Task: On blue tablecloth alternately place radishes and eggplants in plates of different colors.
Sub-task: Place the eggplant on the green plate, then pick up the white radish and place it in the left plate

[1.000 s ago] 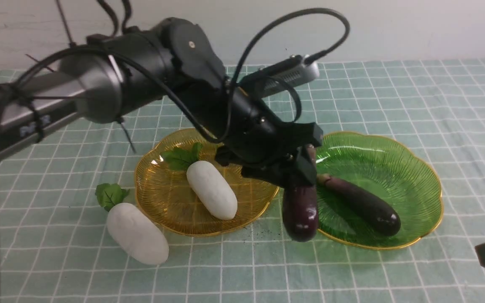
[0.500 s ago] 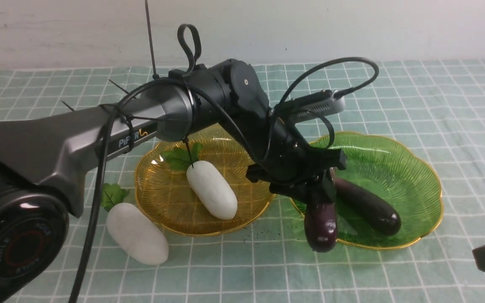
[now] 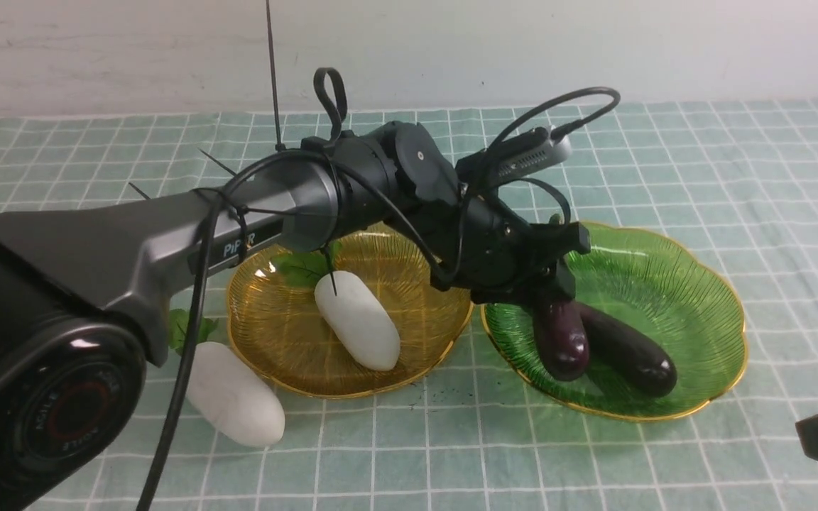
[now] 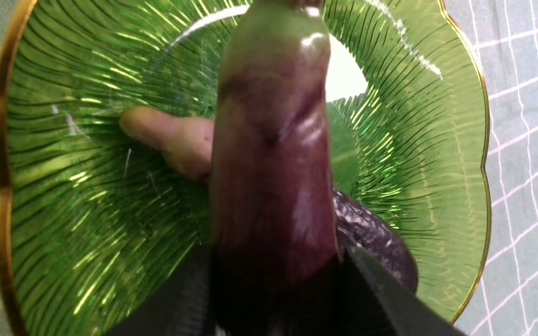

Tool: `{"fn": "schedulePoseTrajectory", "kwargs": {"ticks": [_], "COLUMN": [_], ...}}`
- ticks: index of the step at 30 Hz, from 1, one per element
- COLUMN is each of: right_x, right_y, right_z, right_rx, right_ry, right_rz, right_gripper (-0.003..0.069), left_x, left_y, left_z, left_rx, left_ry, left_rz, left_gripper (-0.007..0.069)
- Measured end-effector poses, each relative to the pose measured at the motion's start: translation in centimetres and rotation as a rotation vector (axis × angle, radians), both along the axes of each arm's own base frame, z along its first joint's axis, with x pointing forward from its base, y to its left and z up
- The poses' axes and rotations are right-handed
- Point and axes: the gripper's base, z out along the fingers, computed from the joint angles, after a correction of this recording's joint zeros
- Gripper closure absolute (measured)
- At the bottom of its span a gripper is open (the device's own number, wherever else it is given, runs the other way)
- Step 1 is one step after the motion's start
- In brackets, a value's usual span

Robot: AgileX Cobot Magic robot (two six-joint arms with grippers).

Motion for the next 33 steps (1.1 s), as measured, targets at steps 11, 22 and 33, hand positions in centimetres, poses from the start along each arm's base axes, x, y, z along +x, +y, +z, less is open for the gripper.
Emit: {"fn": "schedulePoseTrajectory", "kwargs": {"ticks": [11,22,33], "right_x": [0.0,0.0,0.0], "right_y": [0.0,0.0,0.0], "right_z": [0.0,0.0,0.0], "right_rx": [0.001,0.001,0.001], "right_ry": [0.000,0.000,0.000], "right_rz": [0.000,0.000,0.000], "right_gripper": [0.0457,0.0457,0.0457], "left_x": [0.8,1.4,1.3], "left_y": [-0.1,0.0,0.0], "left_z": [0.4,0.7,0.6], "left_rx": [-0.035,-0.053,-0.048], "left_ry": [-0.065,-0.121,-0.108], "left_rz": [0.057,0.105,0.092], "left_gripper": [0.0314,0.0244,0.0053]}}
